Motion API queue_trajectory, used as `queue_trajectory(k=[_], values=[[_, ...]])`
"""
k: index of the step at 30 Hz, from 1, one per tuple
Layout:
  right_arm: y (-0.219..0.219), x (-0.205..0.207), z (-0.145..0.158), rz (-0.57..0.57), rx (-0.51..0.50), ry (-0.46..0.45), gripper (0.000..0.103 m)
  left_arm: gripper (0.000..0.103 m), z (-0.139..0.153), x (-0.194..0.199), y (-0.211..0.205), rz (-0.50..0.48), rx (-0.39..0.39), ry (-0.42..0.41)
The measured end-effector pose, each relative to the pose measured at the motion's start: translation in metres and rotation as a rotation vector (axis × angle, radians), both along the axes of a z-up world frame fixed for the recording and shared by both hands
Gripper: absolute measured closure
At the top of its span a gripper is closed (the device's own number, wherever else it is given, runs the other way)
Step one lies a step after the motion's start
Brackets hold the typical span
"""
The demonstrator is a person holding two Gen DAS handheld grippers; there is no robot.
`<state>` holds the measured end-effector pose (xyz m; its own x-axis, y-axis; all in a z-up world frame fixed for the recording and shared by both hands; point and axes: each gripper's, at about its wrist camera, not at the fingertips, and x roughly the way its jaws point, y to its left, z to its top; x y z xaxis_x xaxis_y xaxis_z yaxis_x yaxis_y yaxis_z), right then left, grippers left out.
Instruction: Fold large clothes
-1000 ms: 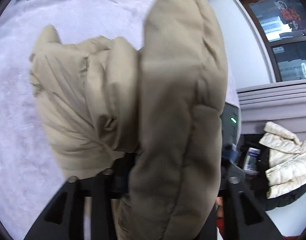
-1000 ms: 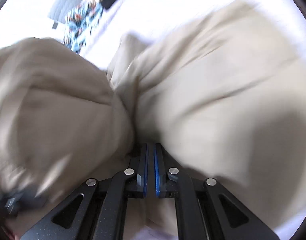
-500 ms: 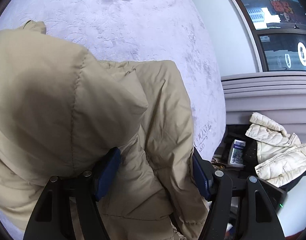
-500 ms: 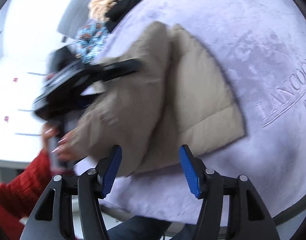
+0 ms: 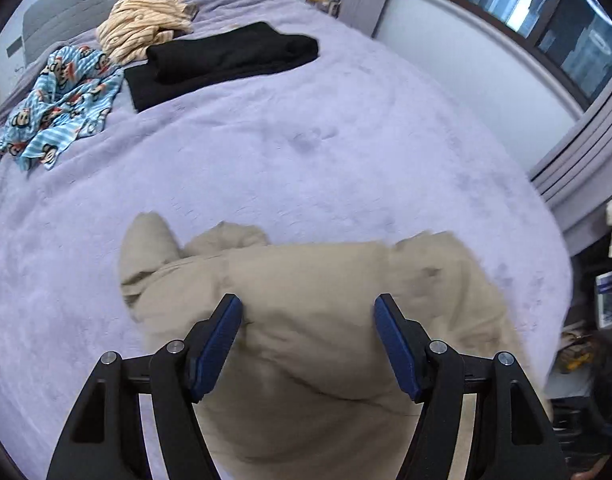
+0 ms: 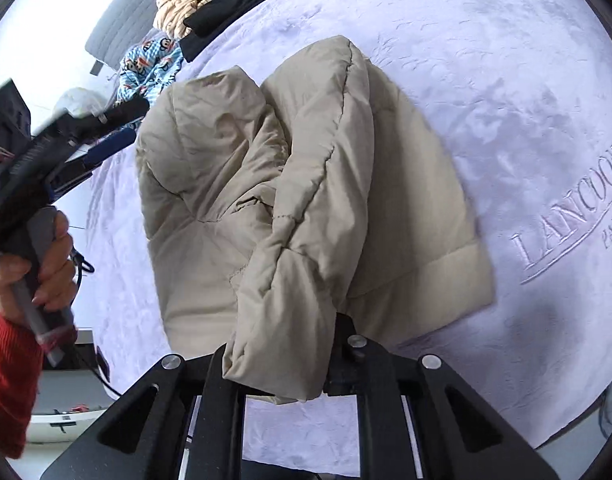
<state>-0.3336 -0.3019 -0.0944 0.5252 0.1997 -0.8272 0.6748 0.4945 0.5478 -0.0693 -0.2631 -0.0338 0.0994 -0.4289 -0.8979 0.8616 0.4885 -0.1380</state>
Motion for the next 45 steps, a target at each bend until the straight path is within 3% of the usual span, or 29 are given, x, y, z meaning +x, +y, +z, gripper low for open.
queue_trajectory(k=[1,3,6,12,16,18,24,28,31,34,38,43,45], values=[[-0.003,0.0,-0.002,-0.007,0.001,0.003,0.089,0.034,-0.017,0.008,-0.003,0.016,0.039,0.014],[-0.007,0.002,-0.006,-0.024,-0.008,0.008,0.089,0.034,-0.038,0.006,-0.019,0.036,0.034,0.049],[-0.01,-0.014,-0.009,-0.064,-0.028,0.031,0.089,0.034,-0.053,-0.018,-0.058,-0.013,0.022,0.019],[-0.04,-0.053,-0.044,-0.165,0.003,0.064,0.089,0.033,-0.088,-0.061,-0.127,-0.074,0.023,0.004],[-0.06,-0.083,-0.063,-0.224,0.148,0.027,0.085,0.033,-0.098,-0.067,-0.136,-0.074,0.049,0.0],[-0.068,-0.096,-0.054,-0.257,0.196,0.033,0.081,0.033,-0.1,-0.065,-0.134,-0.069,0.05,0.006],[-0.077,-0.101,0.033,-0.164,-0.084,-0.038,0.08,0.033,-0.1,-0.063,-0.13,-0.063,0.06,-0.004],[-0.084,-0.052,0.026,0.005,-0.128,-0.006,0.08,0.033,-0.093,-0.065,-0.129,-0.05,0.083,-0.027],[-0.076,-0.034,-0.009,0.096,-0.088,0.106,0.08,0.033,-0.07,-0.061,-0.113,0.007,0.08,-0.038],[-0.067,-0.035,-0.032,0.124,-0.029,0.136,0.08,0.033,-0.038,-0.056,-0.078,0.074,0.065,-0.05],[-0.061,-0.042,-0.036,0.143,-0.034,0.141,0.08,0.033,-0.014,-0.058,-0.019,0.136,0.087,-0.035],[-0.058,-0.041,-0.04,0.12,-0.014,0.154,0.08,0.033,-0.01,-0.071,0.045,0.208,0.14,0.002],[-0.051,-0.02,-0.049,0.111,0.003,0.164,0.08,0.018,-0.013,-0.073,0.064,0.239,0.151,0.031]])
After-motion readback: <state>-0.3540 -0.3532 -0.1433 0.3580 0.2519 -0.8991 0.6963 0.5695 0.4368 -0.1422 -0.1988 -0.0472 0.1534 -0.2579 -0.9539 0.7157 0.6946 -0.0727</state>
